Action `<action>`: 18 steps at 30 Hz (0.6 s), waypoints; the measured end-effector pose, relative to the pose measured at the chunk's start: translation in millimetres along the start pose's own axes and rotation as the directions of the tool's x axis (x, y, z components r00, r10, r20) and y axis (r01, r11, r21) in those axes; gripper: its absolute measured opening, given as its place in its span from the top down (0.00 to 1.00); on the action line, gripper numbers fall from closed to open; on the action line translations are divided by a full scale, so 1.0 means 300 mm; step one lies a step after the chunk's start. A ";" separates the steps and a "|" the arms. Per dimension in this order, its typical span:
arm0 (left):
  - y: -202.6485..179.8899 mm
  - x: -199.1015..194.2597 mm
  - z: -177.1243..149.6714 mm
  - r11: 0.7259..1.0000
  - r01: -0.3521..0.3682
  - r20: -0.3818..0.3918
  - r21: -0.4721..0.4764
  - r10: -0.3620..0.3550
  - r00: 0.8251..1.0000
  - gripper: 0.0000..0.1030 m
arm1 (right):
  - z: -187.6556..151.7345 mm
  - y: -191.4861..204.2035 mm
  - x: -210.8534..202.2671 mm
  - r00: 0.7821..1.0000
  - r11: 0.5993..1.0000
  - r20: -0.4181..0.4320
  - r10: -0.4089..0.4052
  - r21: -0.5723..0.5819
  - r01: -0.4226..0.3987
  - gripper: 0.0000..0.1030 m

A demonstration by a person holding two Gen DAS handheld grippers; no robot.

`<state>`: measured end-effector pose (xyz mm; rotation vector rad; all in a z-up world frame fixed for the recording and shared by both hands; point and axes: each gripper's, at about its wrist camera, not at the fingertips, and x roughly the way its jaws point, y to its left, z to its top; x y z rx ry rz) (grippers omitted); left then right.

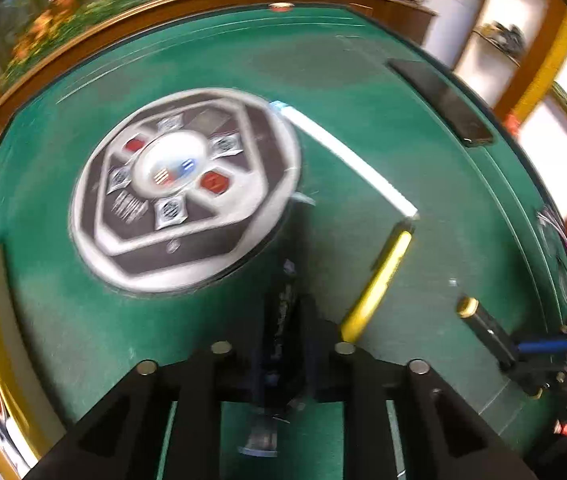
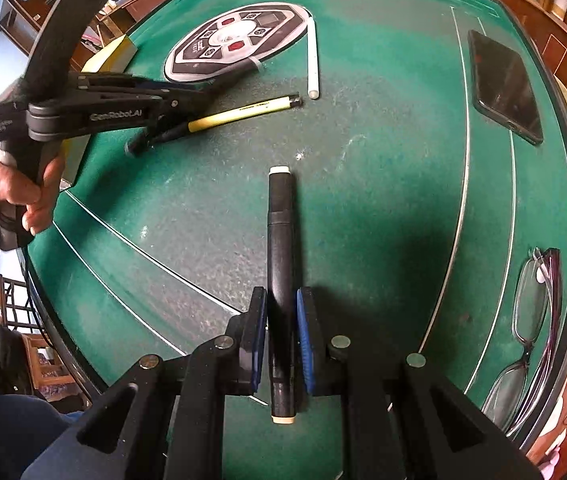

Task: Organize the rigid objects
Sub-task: 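Grasp a black pen with the right tool while the left tool grasps a black marker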

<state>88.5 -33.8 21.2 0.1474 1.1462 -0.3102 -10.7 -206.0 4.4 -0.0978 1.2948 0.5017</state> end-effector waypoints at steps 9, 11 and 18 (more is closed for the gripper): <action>0.034 -0.050 -0.101 0.987 -0.025 0.027 -0.160 0.030 0.999 0.86 | 0.031 0.025 0.014 0.998 0.997 -0.007 -0.065 -0.030 0.065 0.85; 0.029 -0.052 -0.102 0.986 -0.036 0.029 -0.162 0.041 0.999 0.86 | 0.032 0.044 0.020 0.996 0.994 -0.006 -0.094 -0.059 0.093 0.86; 0.054 -0.098 -0.178 0.961 0.058 0.092 -0.272 -0.033 0.995 0.86 | 0.027 0.043 -0.005 0.998 0.998 0.025 -0.063 -0.029 0.064 0.86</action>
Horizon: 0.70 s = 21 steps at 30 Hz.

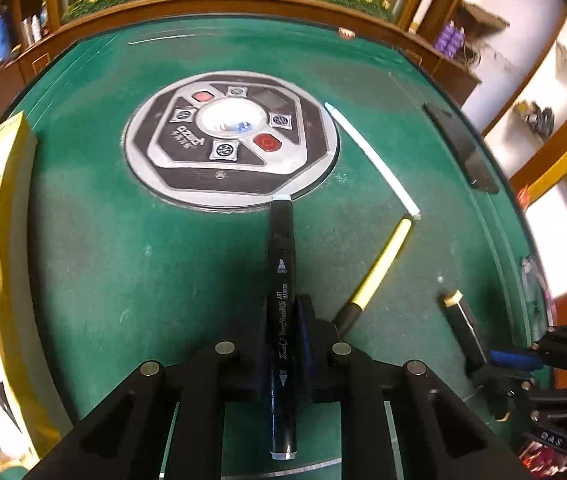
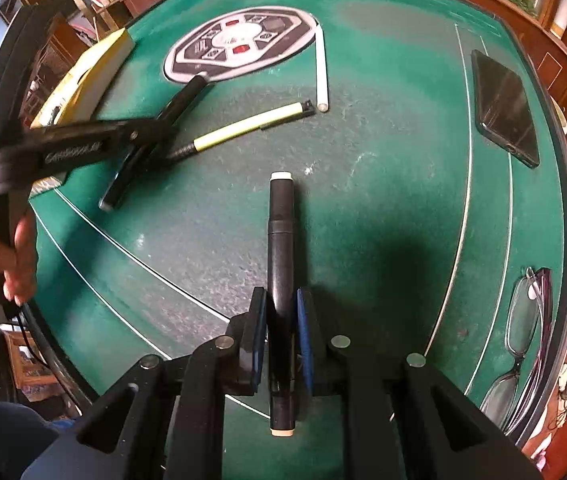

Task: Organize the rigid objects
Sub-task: 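Grasp a black pen with the right tool while the left tool grasps a black marker, then carry the black marker and black pen into the tray and release both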

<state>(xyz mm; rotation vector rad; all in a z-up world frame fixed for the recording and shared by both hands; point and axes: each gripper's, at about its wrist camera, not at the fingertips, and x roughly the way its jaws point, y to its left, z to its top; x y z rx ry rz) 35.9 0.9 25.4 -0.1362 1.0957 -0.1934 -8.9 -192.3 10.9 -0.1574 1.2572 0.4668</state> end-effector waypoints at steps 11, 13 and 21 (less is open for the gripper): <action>0.038 -0.198 0.001 0.995 0.071 0.108 -0.070 -0.063 0.992 0.86 | 0.065 0.054 -0.073 0.986 0.988 0.074 0.148 0.029 -0.151 0.86; 0.063 -0.240 -0.003 0.993 0.073 0.131 -0.088 -0.061 0.989 0.86 | 0.093 0.084 -0.074 0.983 0.986 0.077 0.164 0.013 -0.165 0.86; 0.242 -0.394 -0.049 0.975 0.064 0.217 -0.214 -0.017 0.976 0.86 | 0.193 0.255 -0.084 0.969 0.969 0.065 0.240 -0.081 -0.234 0.86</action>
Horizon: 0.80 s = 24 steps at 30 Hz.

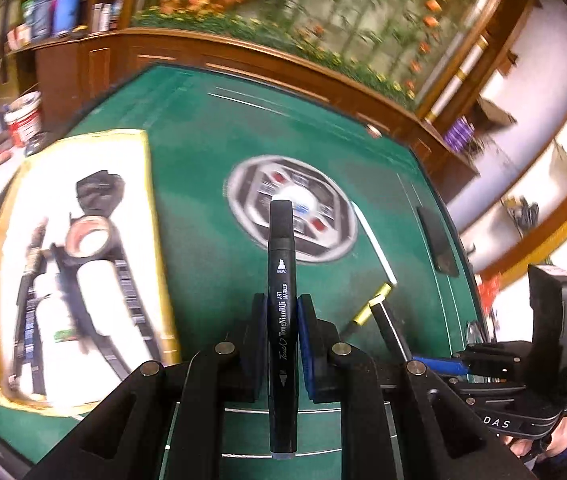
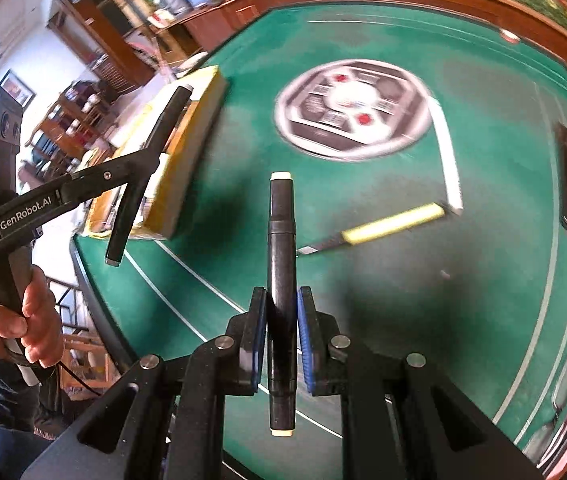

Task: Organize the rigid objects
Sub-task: 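Carry the black marker and black pen into the tray and release both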

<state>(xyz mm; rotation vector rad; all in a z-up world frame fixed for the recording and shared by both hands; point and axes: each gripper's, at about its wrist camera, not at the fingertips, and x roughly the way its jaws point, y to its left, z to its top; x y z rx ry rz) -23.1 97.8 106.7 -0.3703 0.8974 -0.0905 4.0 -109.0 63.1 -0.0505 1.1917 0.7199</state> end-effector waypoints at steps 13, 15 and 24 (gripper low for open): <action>0.323 -0.139 0.011 0.981 -0.123 0.062 -0.151 0.134 0.989 0.86 | 0.208 0.336 0.119 0.994 0.981 -0.020 0.105 -0.160 -0.107 0.86; 0.355 -0.136 0.015 0.978 -0.133 0.060 -0.159 0.144 0.988 0.86 | 0.237 0.382 0.141 0.994 0.977 -0.021 0.111 -0.180 -0.113 0.86; 0.463 -0.097 0.032 0.976 -0.143 0.029 -0.163 0.150 0.988 0.86 | 0.317 0.500 0.255 0.992 0.974 -0.038 0.121 -0.187 -0.126 0.86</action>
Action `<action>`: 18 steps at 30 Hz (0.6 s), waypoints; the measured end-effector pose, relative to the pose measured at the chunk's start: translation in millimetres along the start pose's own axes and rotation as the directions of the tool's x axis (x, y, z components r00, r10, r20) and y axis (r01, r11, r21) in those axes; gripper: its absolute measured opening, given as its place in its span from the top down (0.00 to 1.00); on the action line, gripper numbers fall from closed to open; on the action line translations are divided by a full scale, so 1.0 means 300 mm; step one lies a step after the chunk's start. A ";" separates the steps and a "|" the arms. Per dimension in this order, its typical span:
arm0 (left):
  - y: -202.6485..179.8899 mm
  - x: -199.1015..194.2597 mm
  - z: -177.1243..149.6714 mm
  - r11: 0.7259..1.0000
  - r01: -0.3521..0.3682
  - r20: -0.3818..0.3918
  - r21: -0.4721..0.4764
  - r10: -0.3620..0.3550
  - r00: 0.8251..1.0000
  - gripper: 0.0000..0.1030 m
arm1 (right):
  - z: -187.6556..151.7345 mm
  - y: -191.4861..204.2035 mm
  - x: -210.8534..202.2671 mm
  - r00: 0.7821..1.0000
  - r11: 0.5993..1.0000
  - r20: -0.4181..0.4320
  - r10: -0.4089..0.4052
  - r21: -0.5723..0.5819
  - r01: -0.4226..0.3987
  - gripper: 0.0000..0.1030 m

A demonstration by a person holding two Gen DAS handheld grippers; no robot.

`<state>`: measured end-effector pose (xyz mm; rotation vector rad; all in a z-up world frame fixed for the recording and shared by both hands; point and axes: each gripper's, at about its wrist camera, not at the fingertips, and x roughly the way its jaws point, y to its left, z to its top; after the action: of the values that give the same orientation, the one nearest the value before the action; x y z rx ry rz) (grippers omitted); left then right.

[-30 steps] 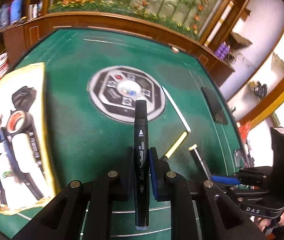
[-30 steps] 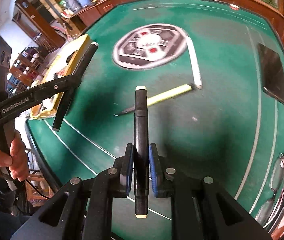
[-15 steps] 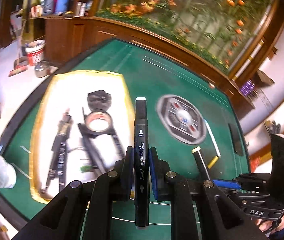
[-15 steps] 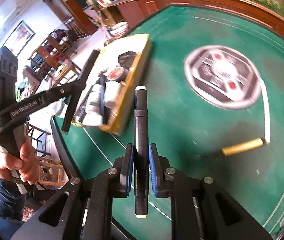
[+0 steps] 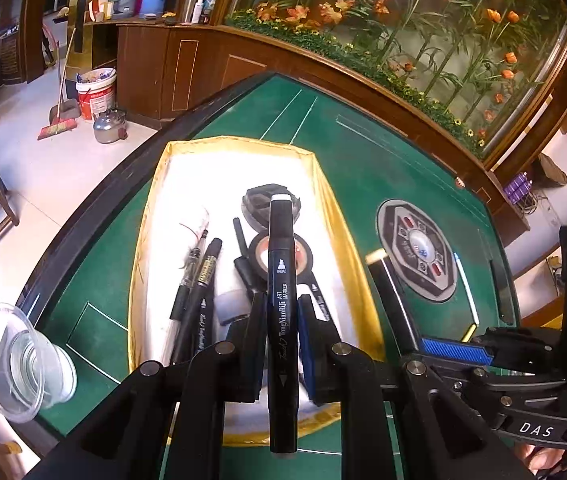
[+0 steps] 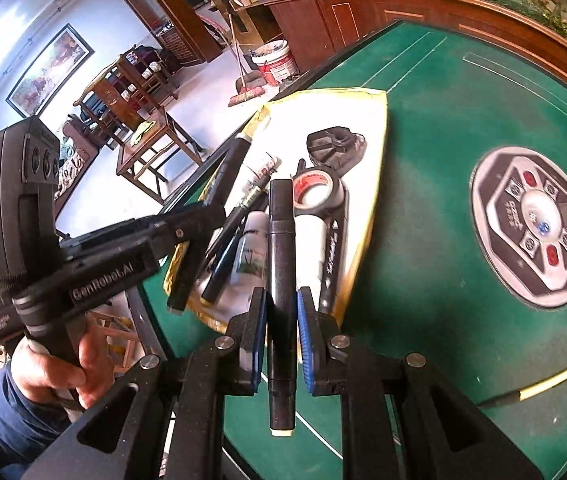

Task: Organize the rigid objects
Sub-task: 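Carry the black marker and black pen into the tray and release both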

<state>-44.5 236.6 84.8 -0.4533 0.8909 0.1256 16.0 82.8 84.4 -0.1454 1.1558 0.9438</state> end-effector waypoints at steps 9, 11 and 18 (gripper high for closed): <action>0.059 0.060 0.015 1.000 -0.013 -0.035 0.002 0.013 0.999 0.86 | 0.056 0.021 0.101 0.999 0.999 -0.021 -0.038 0.017 0.038 0.86; 0.064 0.071 0.017 1.000 -0.016 -0.042 0.001 0.016 0.999 0.86 | 0.063 0.020 0.123 0.999 0.999 -0.028 -0.045 0.025 0.045 0.86; 0.088 0.107 0.021 0.999 -0.032 -0.055 0.017 0.033 0.998 0.86 | 0.088 0.024 0.182 0.996 0.996 -0.047 -0.081 0.024 0.082 0.86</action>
<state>-27.5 260.4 54.7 -0.4293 0.9529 0.1365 34.1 132.2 53.4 -0.1928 1.1952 0.8573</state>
